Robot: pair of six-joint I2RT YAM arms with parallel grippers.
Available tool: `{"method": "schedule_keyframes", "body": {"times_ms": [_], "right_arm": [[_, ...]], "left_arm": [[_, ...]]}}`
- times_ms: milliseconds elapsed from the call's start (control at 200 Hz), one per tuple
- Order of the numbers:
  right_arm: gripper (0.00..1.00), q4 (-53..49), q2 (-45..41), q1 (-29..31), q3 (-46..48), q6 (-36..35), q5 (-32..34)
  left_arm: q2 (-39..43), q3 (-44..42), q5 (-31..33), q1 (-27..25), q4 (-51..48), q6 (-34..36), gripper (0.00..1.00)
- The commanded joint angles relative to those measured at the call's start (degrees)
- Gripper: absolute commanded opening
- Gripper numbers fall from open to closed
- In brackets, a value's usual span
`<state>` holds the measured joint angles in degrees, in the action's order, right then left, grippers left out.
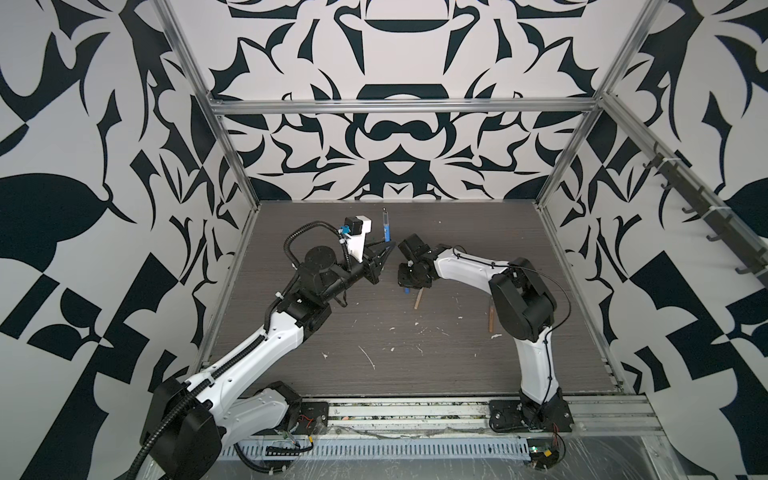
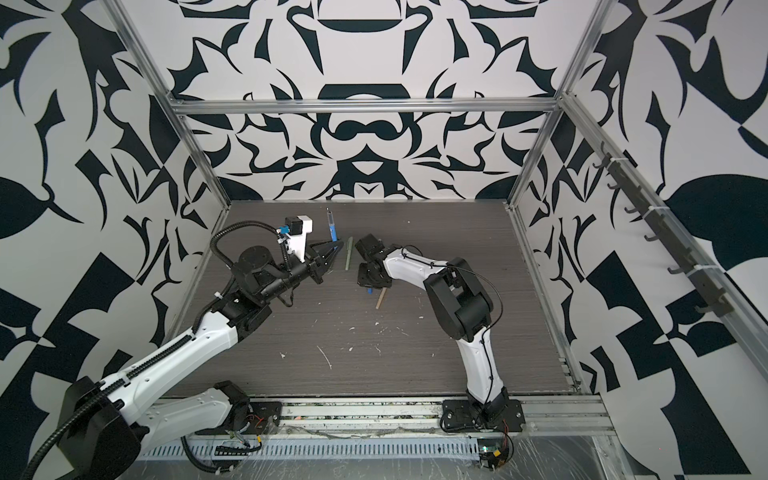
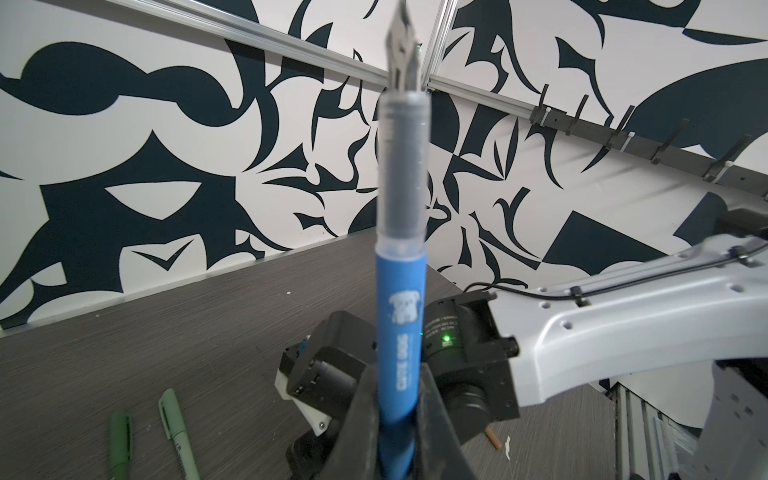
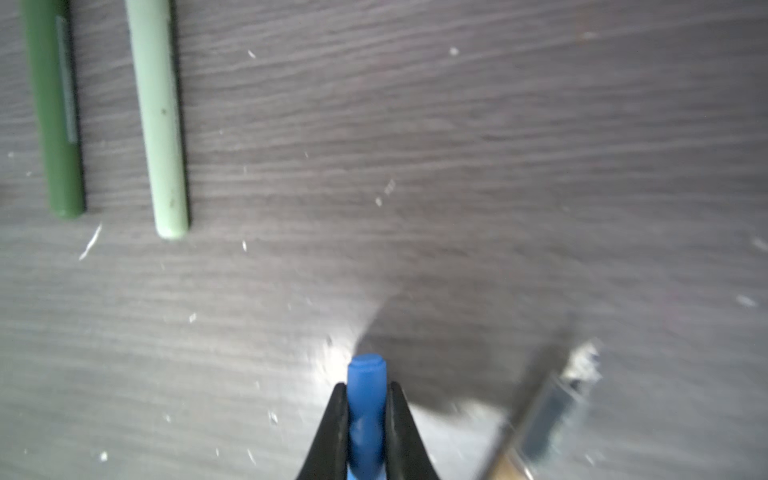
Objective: Insert the pens into the pen caps
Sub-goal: 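Lower the right gripper to the blue cap and close on it, then raise the blue cap with the right gripper above the upright blue pen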
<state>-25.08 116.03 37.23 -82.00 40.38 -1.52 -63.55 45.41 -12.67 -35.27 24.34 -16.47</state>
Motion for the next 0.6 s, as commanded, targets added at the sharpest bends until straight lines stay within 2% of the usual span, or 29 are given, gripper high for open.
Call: {"method": "schedule_keyframes", "body": {"times_ms": [0,135,250,420,595], "right_arm": [[0.12,8.52,-10.60,0.32,5.31,-1.35,0.46],[0.11,19.82,-22.18,0.38,16.18,-1.44,1.31],[0.11,25.00,-31.46,0.47,21.03,-3.60,3.63],[0.11,29.13,-41.21,0.56,20.95,-8.07,3.04],[0.11,33.25,-45.29,1.10,17.09,-11.01,0.42]], "left_arm": [[-0.69,0.82,-0.99,-0.10,0.53,-0.03,0.05],[-1.55,0.95,-2.13,-0.07,1.04,-0.31,0.05],[-2.63,0.93,-4.70,-0.23,2.03,-0.67,0.05],[-4.18,1.15,-7.96,-0.62,2.74,-1.10,0.05],[-5.04,1.34,-8.58,-1.48,2.27,-0.04,0.05]]}}
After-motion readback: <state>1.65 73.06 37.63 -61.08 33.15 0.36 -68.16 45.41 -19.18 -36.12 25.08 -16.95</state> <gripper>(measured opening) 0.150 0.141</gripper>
